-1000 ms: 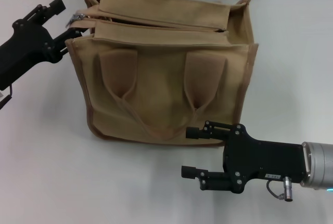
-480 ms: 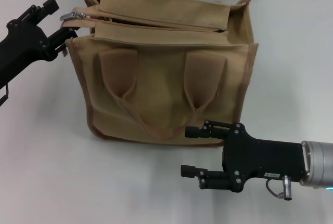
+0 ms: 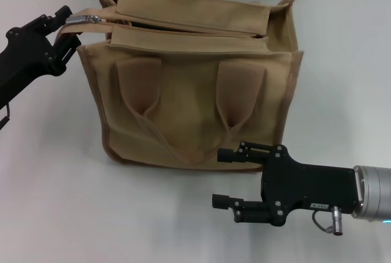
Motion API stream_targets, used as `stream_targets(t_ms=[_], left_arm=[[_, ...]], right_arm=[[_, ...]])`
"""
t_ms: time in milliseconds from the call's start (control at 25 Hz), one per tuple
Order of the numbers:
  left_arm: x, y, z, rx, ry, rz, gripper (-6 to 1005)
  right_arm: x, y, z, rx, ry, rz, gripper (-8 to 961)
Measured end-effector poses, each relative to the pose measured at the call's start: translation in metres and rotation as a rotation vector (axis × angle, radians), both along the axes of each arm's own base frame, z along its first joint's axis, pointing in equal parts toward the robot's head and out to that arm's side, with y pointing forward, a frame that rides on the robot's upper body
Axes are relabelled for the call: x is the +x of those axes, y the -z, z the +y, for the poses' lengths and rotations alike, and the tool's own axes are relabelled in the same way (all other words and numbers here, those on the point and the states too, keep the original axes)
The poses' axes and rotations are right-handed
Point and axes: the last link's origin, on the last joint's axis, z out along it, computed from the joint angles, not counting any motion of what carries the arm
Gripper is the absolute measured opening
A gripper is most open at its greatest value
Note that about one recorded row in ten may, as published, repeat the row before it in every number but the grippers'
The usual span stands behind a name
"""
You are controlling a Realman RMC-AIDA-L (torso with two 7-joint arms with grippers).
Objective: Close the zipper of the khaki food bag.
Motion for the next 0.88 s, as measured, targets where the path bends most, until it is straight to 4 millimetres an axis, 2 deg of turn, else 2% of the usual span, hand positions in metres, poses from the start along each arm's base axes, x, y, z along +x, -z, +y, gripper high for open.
stream_targets(t_ms=[160,400,640,880], left_arm=[[0.0,0.0,0.0,0.001,-0.001,-0.003,277],[0.001,0.0,-0.001,-0.003,0.001,-0.028,82],[0.007,0.0,-0.006,-0.015,0.041,-0.063,36],[0.01,0.004,-0.005,-0.034,0.03,-0.111,20]], right_arm=[[0.001,0.0,-0.001,-0.001,0.003,0.003,730],[-0.006,-0.01,0.002,0.048,0.04,0.102,730],[-0.016,-0.018,0.007,0.072,0.014,0.17,730],[-0.031,-0.041,0.033,0.227,0.055,0.319,730]])
